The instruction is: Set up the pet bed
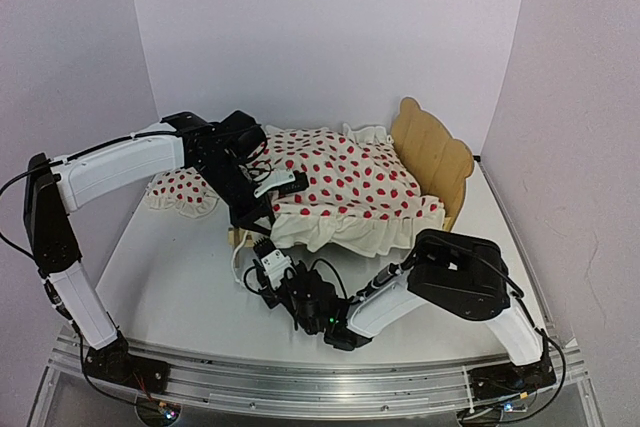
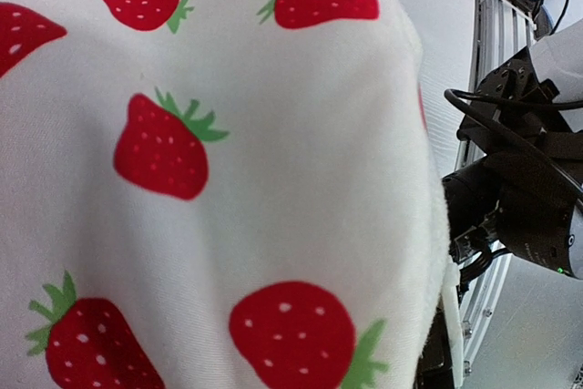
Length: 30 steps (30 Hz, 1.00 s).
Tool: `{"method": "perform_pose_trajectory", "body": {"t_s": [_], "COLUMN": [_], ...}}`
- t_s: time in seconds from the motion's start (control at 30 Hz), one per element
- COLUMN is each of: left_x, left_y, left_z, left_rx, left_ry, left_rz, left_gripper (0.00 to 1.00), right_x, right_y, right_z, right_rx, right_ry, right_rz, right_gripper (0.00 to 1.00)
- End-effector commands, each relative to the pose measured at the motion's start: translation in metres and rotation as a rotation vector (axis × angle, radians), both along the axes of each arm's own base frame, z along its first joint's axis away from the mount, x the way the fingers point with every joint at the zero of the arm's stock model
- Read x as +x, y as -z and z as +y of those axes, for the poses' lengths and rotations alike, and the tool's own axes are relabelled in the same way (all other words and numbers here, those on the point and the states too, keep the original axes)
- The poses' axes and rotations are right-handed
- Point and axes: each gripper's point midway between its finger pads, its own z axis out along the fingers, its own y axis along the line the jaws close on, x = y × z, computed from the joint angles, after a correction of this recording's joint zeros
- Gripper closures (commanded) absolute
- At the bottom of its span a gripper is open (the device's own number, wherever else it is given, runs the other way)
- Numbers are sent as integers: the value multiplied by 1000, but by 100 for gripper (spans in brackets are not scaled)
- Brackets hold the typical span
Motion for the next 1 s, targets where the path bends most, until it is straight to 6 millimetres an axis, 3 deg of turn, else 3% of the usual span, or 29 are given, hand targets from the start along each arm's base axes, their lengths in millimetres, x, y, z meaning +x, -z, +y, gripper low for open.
{"method": "perform_pose_trajectory", "body": {"t_s": [0.0, 0.1, 0.27, 0.43, 0.7, 0.83, 0.97], "left_x": [6, 11, 32, 57, 85, 87, 76], "left_y": [-59, -51, -18, 14, 57, 77, 78], "left_z": [-10, -6, 7, 14, 28, 38, 37], "left_rx": [-158, -132, -66, -45, -25, -8, -28], "left_ry": [-51, -62, -80, -109, -140, -139, -117], "left_rz": [-48, -75, -146, -144, -122, -111, -73], "left_gripper": [100, 100, 100, 100, 100, 99, 85], "right_x": [16, 12, -10, -31, -35, -34, -34], "right_y": [-23, -13, 20, 46, 67, 75, 79], "right_z": [-6, -14, -28, -26, -19, -13, -18], "right_rx": [109, 84, -59, -122, -208, -263, -253], "right_ry": [70, 60, 12, -63, -70, -68, -53], "right_rz": [-30, 2, 105, 239, 346, 418, 489], "right_gripper": [84, 99, 100, 100, 100, 100, 100]}}
